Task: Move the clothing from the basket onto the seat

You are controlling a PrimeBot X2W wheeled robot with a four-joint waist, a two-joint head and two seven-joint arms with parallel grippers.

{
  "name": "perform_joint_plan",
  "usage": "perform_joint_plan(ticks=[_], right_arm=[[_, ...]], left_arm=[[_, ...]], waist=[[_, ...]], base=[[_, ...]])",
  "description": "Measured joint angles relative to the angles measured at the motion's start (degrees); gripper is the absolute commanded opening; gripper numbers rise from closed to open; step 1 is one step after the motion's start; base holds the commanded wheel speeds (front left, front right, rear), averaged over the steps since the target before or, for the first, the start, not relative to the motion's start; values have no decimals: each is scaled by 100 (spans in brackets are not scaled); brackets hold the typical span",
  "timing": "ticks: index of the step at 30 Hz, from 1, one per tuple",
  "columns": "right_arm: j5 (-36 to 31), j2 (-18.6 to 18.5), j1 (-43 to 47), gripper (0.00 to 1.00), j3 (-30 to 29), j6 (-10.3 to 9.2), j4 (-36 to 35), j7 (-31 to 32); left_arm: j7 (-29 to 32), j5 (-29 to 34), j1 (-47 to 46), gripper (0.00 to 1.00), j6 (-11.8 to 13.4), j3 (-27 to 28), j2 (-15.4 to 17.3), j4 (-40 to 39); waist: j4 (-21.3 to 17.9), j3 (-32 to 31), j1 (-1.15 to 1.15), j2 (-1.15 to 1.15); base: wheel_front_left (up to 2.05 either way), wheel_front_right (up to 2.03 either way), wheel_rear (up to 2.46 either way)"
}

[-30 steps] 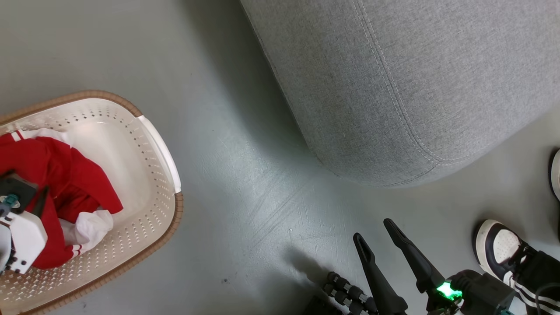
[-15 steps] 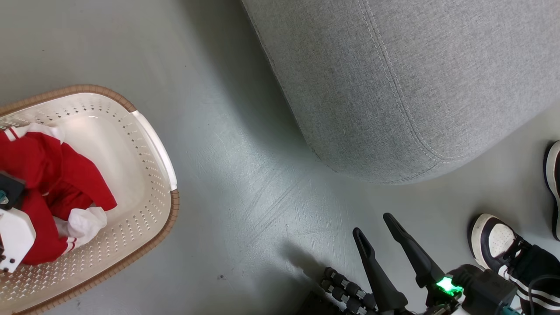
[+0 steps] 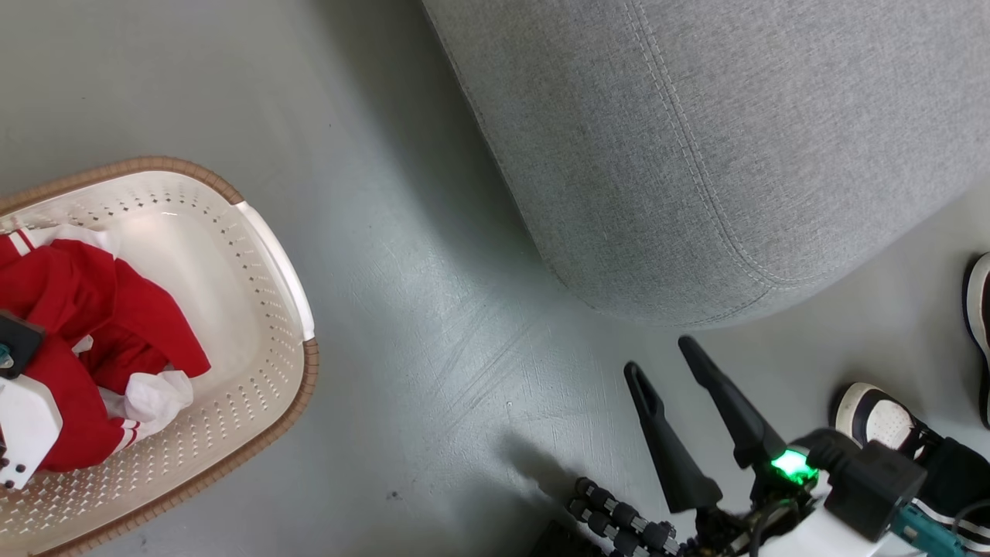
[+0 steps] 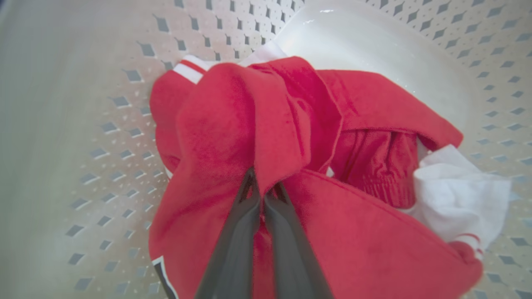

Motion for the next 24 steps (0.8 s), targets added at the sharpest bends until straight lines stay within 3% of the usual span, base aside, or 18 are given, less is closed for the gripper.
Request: perform_joint_plan(ticks=[24], right_arm=[[152,-25,-1188,100,-279,0,269,-8]], left_arm=[[-286,-348,1,0,0,-109,-190,-25]], waist=[[222,-616,0,0]], base=[[0,0,0]])
